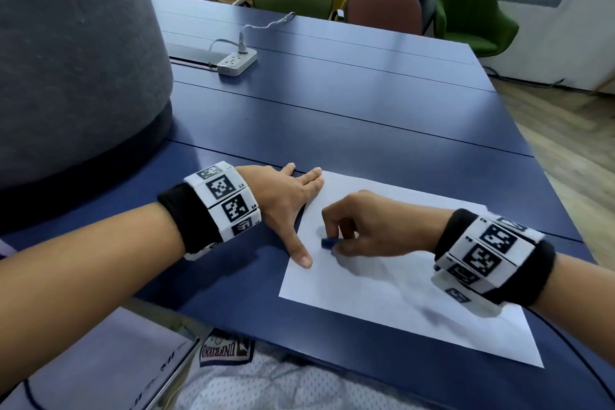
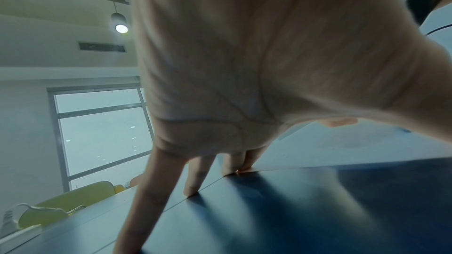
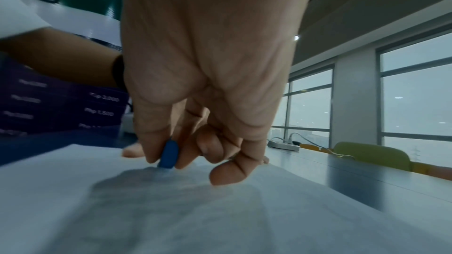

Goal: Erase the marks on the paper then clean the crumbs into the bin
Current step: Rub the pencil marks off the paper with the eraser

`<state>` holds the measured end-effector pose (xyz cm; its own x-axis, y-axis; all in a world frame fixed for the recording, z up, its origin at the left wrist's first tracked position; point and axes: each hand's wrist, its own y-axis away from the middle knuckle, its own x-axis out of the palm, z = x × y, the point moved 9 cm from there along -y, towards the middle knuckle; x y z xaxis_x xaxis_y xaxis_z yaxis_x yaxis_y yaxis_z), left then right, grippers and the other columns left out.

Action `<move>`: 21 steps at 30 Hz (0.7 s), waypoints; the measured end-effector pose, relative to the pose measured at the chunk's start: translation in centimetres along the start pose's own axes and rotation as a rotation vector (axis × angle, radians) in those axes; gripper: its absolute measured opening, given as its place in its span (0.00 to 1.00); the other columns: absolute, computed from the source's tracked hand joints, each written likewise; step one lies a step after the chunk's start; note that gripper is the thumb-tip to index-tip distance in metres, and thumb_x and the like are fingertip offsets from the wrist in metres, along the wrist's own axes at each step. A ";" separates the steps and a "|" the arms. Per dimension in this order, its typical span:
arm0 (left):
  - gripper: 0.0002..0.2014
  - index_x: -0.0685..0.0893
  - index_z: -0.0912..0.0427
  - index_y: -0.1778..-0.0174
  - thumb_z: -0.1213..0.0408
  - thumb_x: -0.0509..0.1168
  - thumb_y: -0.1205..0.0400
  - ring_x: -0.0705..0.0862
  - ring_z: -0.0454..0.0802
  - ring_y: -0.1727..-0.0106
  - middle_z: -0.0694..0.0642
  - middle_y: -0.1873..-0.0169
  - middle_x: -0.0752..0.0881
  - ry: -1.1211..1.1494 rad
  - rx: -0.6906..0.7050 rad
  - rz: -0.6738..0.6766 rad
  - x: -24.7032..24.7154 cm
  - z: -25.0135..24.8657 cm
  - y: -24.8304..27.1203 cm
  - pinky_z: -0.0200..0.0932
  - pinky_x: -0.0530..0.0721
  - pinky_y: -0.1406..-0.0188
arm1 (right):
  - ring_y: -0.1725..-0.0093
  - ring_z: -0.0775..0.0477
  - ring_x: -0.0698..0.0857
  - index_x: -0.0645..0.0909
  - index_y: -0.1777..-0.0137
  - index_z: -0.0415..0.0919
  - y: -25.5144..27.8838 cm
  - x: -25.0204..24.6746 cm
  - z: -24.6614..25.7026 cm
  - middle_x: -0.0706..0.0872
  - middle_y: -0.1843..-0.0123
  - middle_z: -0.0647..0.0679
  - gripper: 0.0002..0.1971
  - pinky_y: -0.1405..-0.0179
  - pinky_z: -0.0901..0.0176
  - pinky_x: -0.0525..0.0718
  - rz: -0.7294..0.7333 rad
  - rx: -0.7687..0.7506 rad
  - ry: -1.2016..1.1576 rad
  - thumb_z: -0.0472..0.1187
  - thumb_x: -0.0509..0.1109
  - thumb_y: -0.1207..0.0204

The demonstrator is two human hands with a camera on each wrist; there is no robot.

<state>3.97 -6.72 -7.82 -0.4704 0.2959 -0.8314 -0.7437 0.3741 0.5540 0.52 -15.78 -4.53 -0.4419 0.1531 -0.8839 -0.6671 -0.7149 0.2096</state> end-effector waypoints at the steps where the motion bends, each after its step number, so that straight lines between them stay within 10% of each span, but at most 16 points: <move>1: 0.75 0.31 0.48 0.15 0.19 0.69 0.47 0.37 0.56 0.14 0.37 0.17 0.31 0.003 -0.001 0.003 0.1 0.0 0.0 0.59 0.53 0.19 | 0.71 0.54 0.77 0.83 0.57 0.42 0.1 0.5 0.4 0.83 0.67 0.52 0.06 0.71 0.66 0.75 0.036 -0.018 0.006 0.44 0.73 0.27; 21: 0.76 0.31 0.49 0.16 0.18 0.67 0.48 0.40 0.61 0.14 0.39 0.17 0.31 -0.033 0.014 -0.006 0.5 -0.7 -0.1 0.60 0.57 0.20 | 0.70 0.56 0.78 0.84 0.55 0.43 0.3 1.5 0.8 0.83 0.66 0.55 0.06 0.69 0.68 0.75 0.124 0.011 0.013 0.45 0.73 0.26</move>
<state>3.50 -7.21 -8.28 -0.4496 0.3223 -0.8330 -0.7396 0.3886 0.5496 -0.89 -15.22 -5.47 -0.5135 0.0556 -0.8563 -0.6148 -0.7200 0.3220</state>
